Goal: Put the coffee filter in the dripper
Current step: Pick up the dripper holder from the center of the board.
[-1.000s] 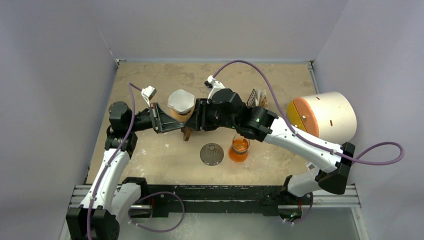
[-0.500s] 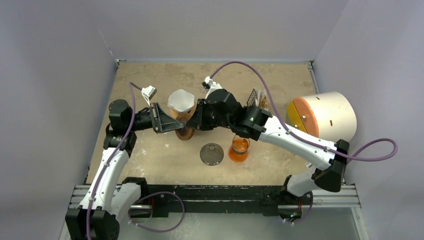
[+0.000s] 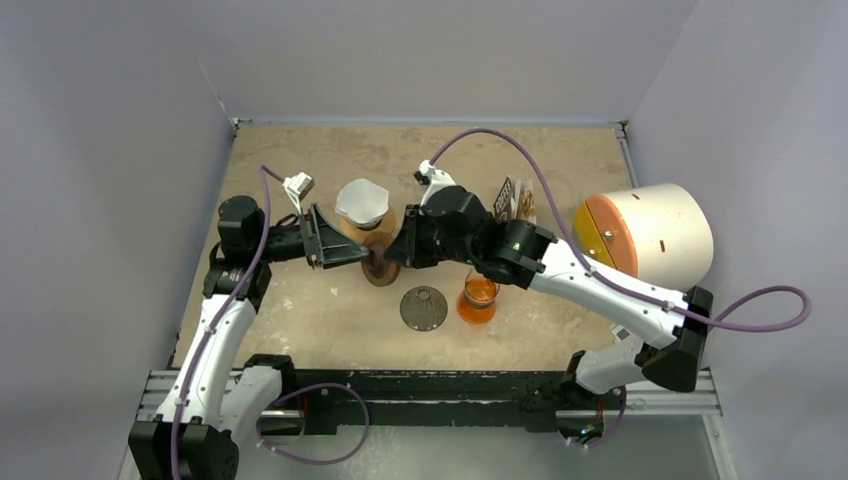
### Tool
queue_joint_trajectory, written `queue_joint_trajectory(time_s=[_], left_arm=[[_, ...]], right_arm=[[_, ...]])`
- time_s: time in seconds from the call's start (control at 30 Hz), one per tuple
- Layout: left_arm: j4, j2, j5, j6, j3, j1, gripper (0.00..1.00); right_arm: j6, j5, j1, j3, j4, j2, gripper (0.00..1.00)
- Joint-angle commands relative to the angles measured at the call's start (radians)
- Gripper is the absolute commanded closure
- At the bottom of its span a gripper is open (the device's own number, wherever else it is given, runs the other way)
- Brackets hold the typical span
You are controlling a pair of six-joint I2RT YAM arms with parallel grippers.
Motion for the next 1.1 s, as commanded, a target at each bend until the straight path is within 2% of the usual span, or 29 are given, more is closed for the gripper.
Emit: queue_joint_trajectory(time_s=[0.0,0.1,0.2,0.37,0.6,0.67,0.83,1.07], left_arm=[[-0.020,-0.028,-0.015,0.018,0.040,-0.003,0.55],[-0.023,-0.036,-0.003,0.006,0.039,-0.003,0.53],[-0.030,-0.052,0.003,-0.010,0.029,-0.003,0.52],[-0.007,-0.073,0.021,-0.072,0.000,-0.004,0.51],[0.122,-0.127,0.017,-0.225,-0.055,-0.028,0.51],[0.114,-0.140,0.007,-0.239,-0.064,-0.042,0.51],[0.154,-0.153,-0.009,-0.298,-0.126,-0.094,0.51],[0.082,-0.172,-0.023,-0.265,-0.143,-0.130,0.52]], right_arm=[[-0.057,0.039,0.007,-0.030,0.042,-0.087,1.00],[-0.276,0.096,0.006,-0.060,0.063,-0.129,1.00],[-0.470,0.099,0.007,-0.135,0.170,-0.194,1.00],[-0.815,0.018,0.007,-0.263,0.318,-0.308,1.00],[-1.210,-0.152,0.018,-0.375,0.394,-0.372,1.00],[-1.322,-0.173,0.038,-0.425,0.435,-0.400,1.00],[-1.672,-0.057,0.152,-0.526,0.514,-0.419,1.00],[-1.938,0.078,0.251,-0.654,0.686,-0.433,1.00]])
